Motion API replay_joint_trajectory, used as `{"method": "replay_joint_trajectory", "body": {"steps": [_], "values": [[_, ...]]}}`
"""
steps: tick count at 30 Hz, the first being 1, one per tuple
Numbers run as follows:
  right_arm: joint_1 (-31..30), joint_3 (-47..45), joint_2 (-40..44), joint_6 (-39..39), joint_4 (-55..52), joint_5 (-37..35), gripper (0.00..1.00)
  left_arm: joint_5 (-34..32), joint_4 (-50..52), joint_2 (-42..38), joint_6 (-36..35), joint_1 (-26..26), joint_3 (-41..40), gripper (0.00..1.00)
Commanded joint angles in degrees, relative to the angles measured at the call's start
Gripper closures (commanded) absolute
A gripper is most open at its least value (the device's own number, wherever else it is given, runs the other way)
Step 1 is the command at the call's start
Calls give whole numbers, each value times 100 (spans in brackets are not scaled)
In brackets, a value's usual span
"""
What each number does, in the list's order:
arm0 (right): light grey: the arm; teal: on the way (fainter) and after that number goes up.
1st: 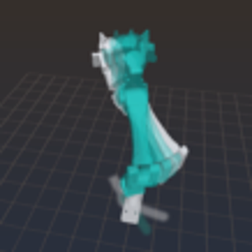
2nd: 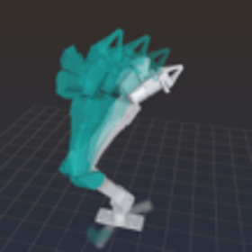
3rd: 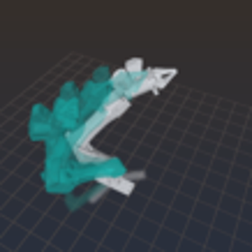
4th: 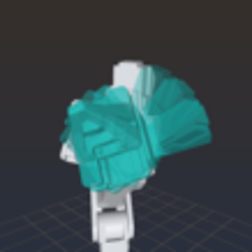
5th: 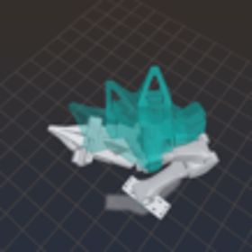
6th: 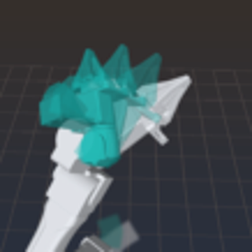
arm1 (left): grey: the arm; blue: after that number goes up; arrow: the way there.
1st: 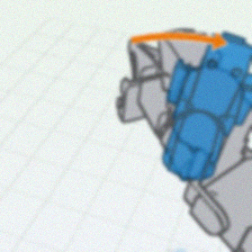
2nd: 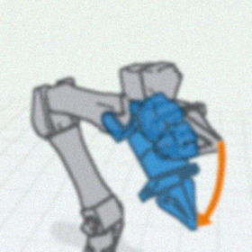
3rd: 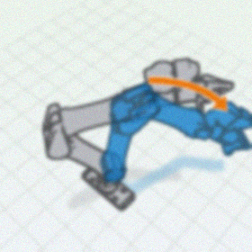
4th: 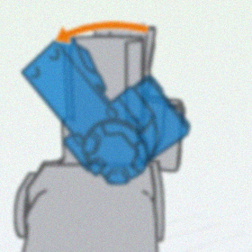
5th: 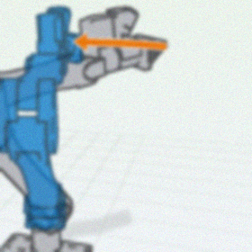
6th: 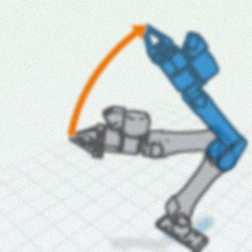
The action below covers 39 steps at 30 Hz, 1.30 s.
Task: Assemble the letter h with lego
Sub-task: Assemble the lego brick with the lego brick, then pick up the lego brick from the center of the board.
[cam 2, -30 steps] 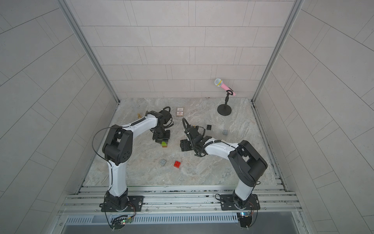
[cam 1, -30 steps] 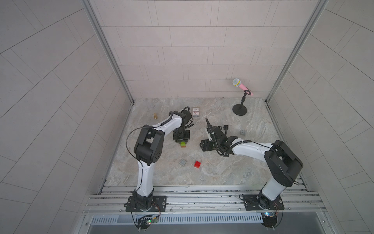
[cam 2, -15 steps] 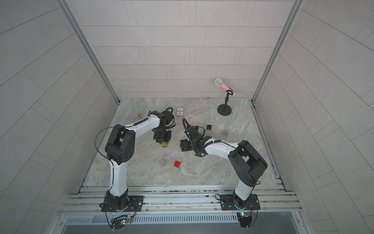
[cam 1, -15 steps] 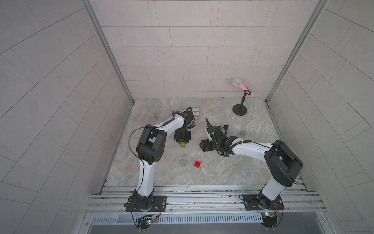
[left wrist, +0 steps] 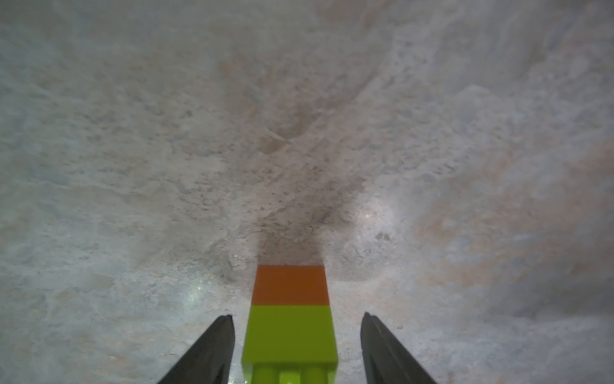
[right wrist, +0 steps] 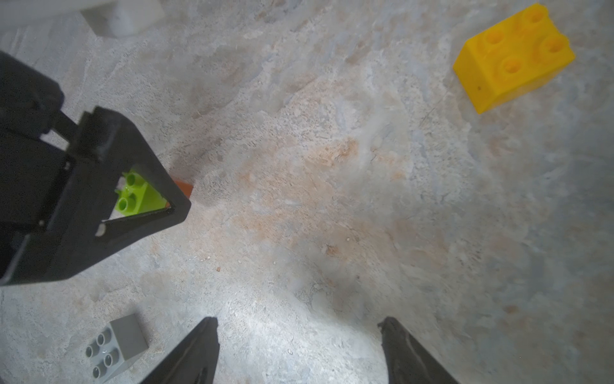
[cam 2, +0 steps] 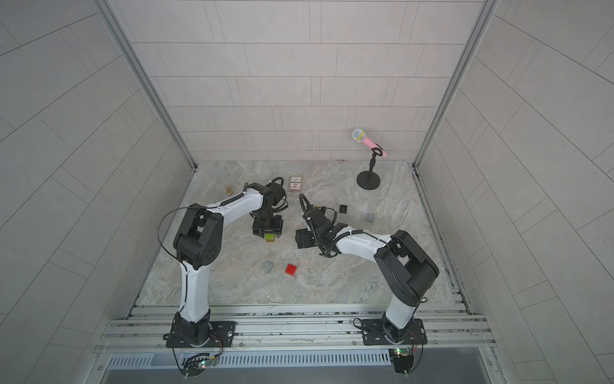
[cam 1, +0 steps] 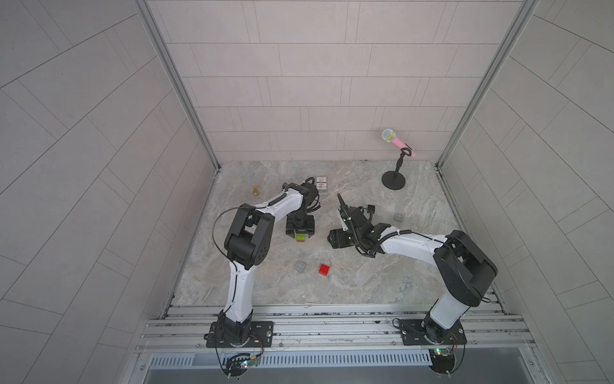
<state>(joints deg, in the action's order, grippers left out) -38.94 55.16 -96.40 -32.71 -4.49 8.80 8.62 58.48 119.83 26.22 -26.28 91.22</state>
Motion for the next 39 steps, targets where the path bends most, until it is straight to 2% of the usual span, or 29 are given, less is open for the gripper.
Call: {"method": "replay_joint_trajectory", "body": {"steps": [1,5,6,9,14,18,21,22,23,25,30,39], "values": [[-13,-42,199,97,40,34,20,202,56,-226,6,86,42,21],[-95,-120,348,230,182,75,20,535,-80,-596,16,226,-9,1],[-133,-122,367,289,207,78,20,590,-144,-756,15,260,-58,0],[-404,13,340,639,185,202,20,567,-296,-1410,78,343,-254,0],[-1211,538,17,1403,-238,372,20,-315,131,-2508,248,423,-576,0],[-1763,888,-236,1868,-585,420,19,-780,228,-3339,367,860,-1357,0],[-1882,1182,-617,2020,-825,493,19,-1322,-421,-3926,544,1280,-2320,0],[-1881,1256,-780,2063,-904,443,19,-1262,-698,-4051,564,1470,-2674,0],[-1881,1331,-911,2098,-983,380,18,-1104,-787,-4089,627,1655,-2868,0],[-1889,1510,-1150,2136,-1159,245,18,-681,-629,-4000,576,1941,-2748,0],[-1931,1866,-1555,2238,-1424,-105,18,-44,-700,-3731,562,2188,-2723,0],[-2221,2387,-2087,2352,-1840,-492,24,-51,-702,-3748,570,2247,-2723,0]]}}
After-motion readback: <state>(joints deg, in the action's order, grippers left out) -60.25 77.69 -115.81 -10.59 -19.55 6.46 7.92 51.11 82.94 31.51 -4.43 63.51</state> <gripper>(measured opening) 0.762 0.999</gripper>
